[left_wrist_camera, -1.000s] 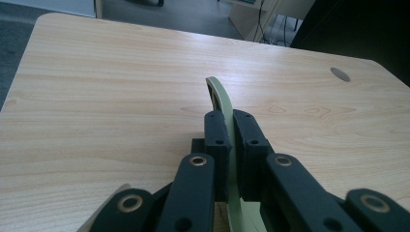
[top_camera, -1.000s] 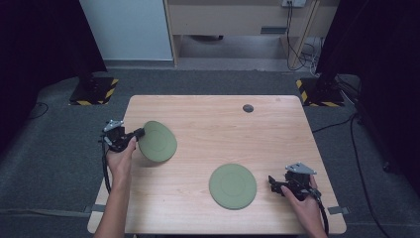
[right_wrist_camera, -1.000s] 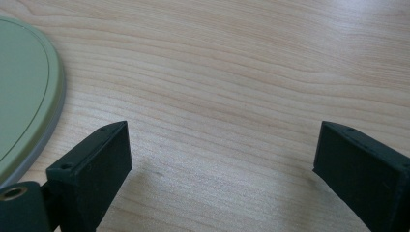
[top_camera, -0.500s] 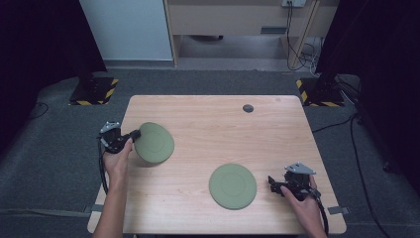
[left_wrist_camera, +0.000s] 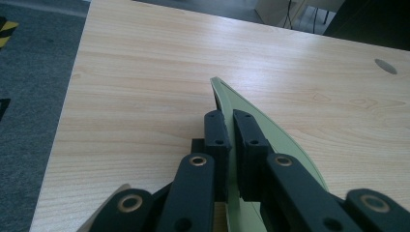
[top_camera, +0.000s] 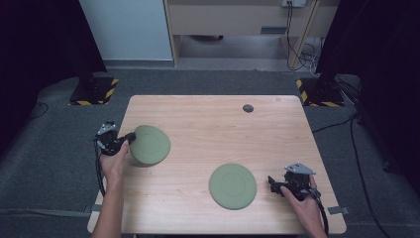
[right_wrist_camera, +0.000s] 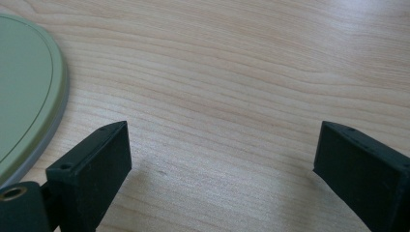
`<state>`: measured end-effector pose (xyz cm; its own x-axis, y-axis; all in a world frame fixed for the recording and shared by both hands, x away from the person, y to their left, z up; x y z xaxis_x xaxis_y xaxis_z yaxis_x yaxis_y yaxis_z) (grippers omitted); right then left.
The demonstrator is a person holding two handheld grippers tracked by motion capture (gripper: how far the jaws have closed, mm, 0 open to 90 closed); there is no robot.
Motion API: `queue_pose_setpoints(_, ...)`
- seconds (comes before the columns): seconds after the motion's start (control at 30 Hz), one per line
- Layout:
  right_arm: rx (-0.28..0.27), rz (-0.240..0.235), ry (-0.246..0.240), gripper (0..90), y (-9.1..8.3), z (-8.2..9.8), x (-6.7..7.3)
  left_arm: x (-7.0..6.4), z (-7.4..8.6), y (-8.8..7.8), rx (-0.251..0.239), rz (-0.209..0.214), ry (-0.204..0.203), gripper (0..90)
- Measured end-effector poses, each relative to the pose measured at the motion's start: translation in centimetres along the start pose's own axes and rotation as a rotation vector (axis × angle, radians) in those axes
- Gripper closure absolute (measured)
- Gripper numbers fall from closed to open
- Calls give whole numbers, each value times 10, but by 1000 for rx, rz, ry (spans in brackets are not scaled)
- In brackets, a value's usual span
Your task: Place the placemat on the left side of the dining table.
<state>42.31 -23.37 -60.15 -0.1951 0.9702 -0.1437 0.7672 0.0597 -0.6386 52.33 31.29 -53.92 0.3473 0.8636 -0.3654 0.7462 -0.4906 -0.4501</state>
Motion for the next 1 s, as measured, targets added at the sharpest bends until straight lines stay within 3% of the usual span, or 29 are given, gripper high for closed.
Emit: queue_pose_setpoints(1.0, 4, -2, 1, 62, 0, 1, 0, 17, 13, 1, 42, -48, -18, 851)
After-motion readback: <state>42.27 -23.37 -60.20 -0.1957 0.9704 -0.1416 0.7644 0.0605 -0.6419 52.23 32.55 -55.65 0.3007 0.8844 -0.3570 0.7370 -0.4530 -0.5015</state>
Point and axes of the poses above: each handheld gripper's, and its own axes: y roughly forward along the jaws, z roughly out of its underside, x roughly to its left, the point moved 10 cm from there along y, roughly forward along the jaws, and after that the axes turned 11 degrees about z, right-handed, at the moved point
